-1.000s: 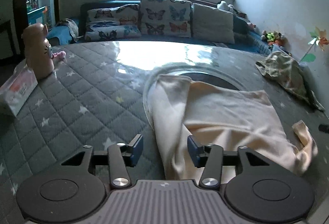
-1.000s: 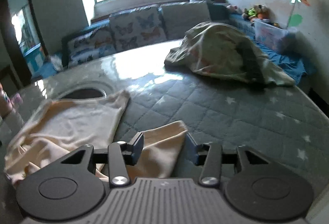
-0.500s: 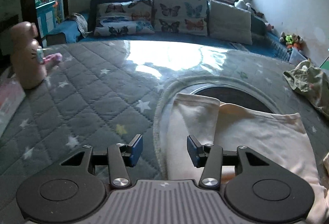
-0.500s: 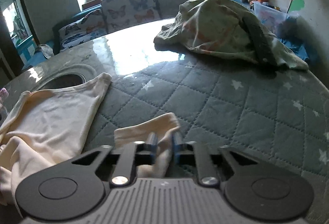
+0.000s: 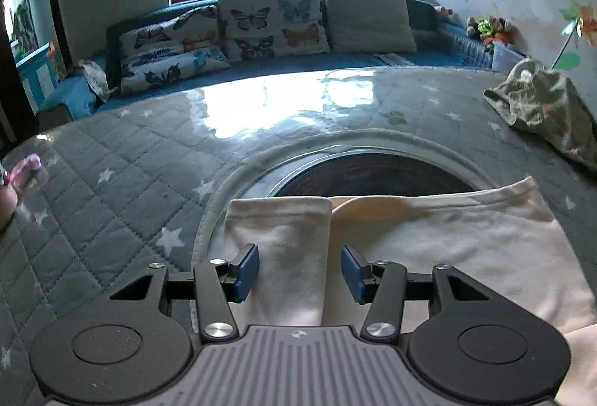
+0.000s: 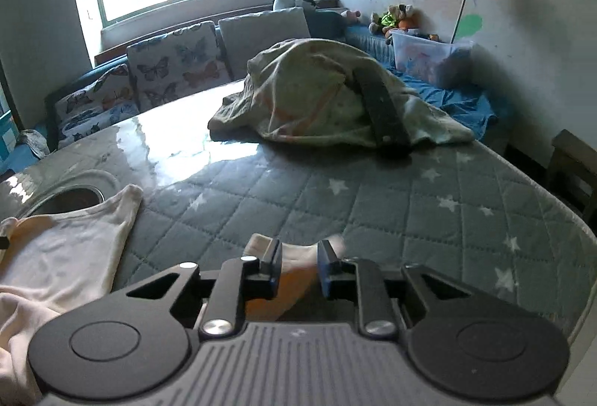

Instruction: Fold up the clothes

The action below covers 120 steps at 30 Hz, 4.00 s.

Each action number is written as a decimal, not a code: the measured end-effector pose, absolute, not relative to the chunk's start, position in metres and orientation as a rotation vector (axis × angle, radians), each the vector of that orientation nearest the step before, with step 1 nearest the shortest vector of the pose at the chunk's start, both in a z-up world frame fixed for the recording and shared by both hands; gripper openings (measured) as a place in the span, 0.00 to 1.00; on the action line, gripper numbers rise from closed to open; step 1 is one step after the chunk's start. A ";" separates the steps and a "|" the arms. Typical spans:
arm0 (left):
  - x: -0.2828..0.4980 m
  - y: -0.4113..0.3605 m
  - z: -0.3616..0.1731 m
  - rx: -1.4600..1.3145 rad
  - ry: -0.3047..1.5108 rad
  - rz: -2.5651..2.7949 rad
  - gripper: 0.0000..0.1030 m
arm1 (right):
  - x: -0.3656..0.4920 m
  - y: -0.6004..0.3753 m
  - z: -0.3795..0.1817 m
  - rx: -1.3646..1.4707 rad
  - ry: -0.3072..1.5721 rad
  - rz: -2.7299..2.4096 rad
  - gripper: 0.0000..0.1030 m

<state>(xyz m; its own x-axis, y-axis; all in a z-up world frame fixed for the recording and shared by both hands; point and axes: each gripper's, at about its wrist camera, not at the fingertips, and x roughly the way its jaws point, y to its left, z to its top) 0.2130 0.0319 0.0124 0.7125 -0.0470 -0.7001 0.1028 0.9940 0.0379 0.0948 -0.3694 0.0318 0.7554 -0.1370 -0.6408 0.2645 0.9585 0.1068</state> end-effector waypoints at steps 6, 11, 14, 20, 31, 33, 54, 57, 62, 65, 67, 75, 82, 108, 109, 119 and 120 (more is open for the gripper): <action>0.219 0.021 0.007 0.153 0.745 -0.060 0.50 | 0.099 -0.363 0.031 0.210 0.688 -0.164 0.26; 0.226 0.023 -0.003 0.166 0.762 -0.024 0.31 | 0.104 -0.356 0.031 0.206 0.685 -0.124 0.34; 0.224 0.033 0.003 0.126 0.748 -0.012 0.12 | 0.106 -0.353 0.031 0.205 0.688 -0.112 0.34; 0.205 0.083 0.033 -0.033 0.683 0.067 0.06 | 0.106 -0.343 0.033 0.184 0.692 -0.068 0.35; 0.121 0.184 0.063 -0.188 0.627 0.295 0.05 | 0.105 -0.299 0.034 0.097 0.734 0.113 0.46; 0.105 0.195 0.059 -0.196 0.641 0.319 0.05 | 0.104 -0.287 0.036 0.069 0.740 0.158 0.47; 0.008 0.181 0.056 -0.131 0.682 0.245 0.37 | 0.030 -0.230 0.054 -0.105 0.785 0.476 0.50; -0.005 0.144 0.056 -0.104 0.707 0.096 0.37 | 0.028 -0.217 0.046 -0.128 0.811 0.528 0.49; -0.024 0.076 0.052 -0.070 0.763 -0.180 0.38 | 0.026 -0.196 0.034 -0.171 0.846 0.592 0.45; -0.026 0.036 0.043 -0.047 0.802 -0.276 0.40 | 0.027 -0.192 0.031 -0.180 0.846 0.587 0.45; -0.024 0.017 0.038 -0.044 0.811 -0.301 0.41 | 0.028 -0.193 0.031 -0.173 0.843 0.585 0.45; -0.010 -0.014 0.018 -0.092 0.884 -0.245 0.39 | 0.026 -0.192 0.033 -0.168 0.823 0.584 0.45; 0.000 -0.011 0.016 -0.189 0.893 -0.180 0.38 | 0.026 -0.191 0.032 -0.173 0.816 0.591 0.45; 0.005 0.049 0.032 -0.474 1.087 -0.295 0.06 | -0.009 -0.162 0.033 -0.428 0.701 0.729 0.48; 0.004 0.049 0.031 -0.469 1.093 -0.298 0.06 | -0.011 -0.159 0.031 -0.443 0.698 0.741 0.48; -0.026 0.050 0.046 -0.268 1.063 -0.357 0.07 | -0.020 -0.147 0.031 -0.466 0.668 0.771 0.38; -0.028 0.051 0.051 -0.252 1.047 -0.363 0.08 | -0.018 -0.147 0.031 -0.455 0.673 0.763 0.38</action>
<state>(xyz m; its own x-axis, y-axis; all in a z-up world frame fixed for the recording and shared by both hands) -0.0285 0.0509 0.0507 0.4495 -0.4081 -0.7946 0.1713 0.9124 -0.3717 -0.0178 -0.1475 0.0310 0.5340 0.4768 -0.6983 -0.7524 0.6446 -0.1353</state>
